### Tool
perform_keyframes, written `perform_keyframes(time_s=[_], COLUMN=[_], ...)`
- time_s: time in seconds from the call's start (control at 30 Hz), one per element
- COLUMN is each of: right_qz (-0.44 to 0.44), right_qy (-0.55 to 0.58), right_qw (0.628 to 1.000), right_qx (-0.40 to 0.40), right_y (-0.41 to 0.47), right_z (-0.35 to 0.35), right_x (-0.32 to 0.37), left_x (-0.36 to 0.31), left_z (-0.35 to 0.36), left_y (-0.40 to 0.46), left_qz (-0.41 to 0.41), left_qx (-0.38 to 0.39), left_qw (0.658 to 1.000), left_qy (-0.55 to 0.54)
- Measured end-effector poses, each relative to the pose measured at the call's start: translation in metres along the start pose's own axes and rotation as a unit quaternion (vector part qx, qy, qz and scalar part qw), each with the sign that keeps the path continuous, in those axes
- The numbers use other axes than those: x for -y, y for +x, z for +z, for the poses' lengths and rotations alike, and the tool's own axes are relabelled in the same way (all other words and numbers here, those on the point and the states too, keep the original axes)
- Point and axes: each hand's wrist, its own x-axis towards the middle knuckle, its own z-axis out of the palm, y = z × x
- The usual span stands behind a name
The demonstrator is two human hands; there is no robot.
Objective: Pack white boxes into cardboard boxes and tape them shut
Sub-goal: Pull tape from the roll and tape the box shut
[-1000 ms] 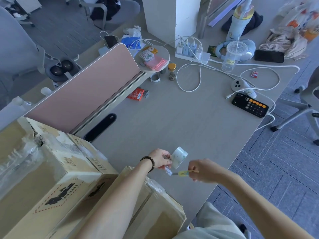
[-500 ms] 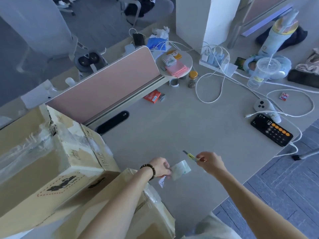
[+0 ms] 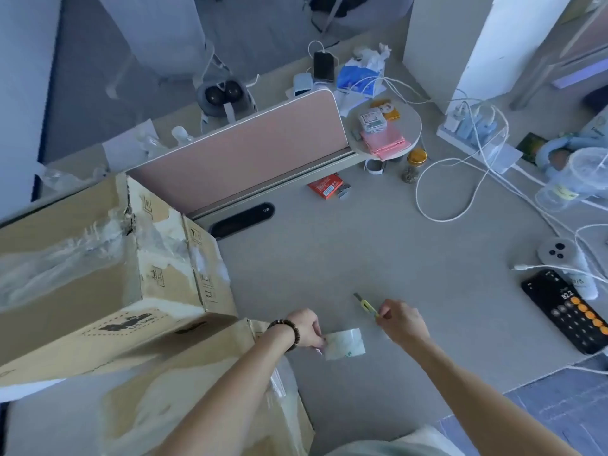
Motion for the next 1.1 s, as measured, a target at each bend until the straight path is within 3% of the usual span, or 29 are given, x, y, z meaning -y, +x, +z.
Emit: perform_keyframes(time_s=[0.13, 0.2, 0.3, 0.37, 0.5, 0.77, 1.1], right_qz=[-0.063, -0.108, -0.159, -0.188, -0.174, -0.147, -0.147], right_qy=[-0.118, -0.059, 0.064, 0.0, -0.1, -0.057, 0.045], right_qw=[0.989, 0.988, 0.983, 0.968, 0.954, 0.972, 0.986], right_qx=[-0.064, -0.094, 0.063, 0.169, 0.222, 0.172, 0.069], right_y=[0.0, -0.006, -0.011, -0.018, -0.022, -0.017, -0.001], right_z=[-0.004, -0.006, -0.004, -0.001, 0.001, -0.017, -0.07], right_x=[0.006, 0.018, 0.037, 0.047, 0.056, 0.066, 0.099], left_x=[-0.002, -0.003, -0.003, -0.003, -0.001, -0.008, -0.036], left_z=[-0.004, -0.005, -0.006, -0.007, -0.013, -0.054, -0.125], left_y=[-0.001, -0.001, -0.001, -0.002, -0.005, -0.017, -0.021], left_qz=[-0.001, 0.007, 0.016, 0.022, 0.028, 0.047, 0.046], left_qx=[-0.003, -0.005, -0.004, -0.007, -0.003, -0.016, -0.206], left_qw=[1.0, 1.0, 1.0, 1.0, 1.0, 0.998, 0.975], left_qy=[0.011, 0.019, 0.017, 0.014, -0.007, -0.04, -0.065])
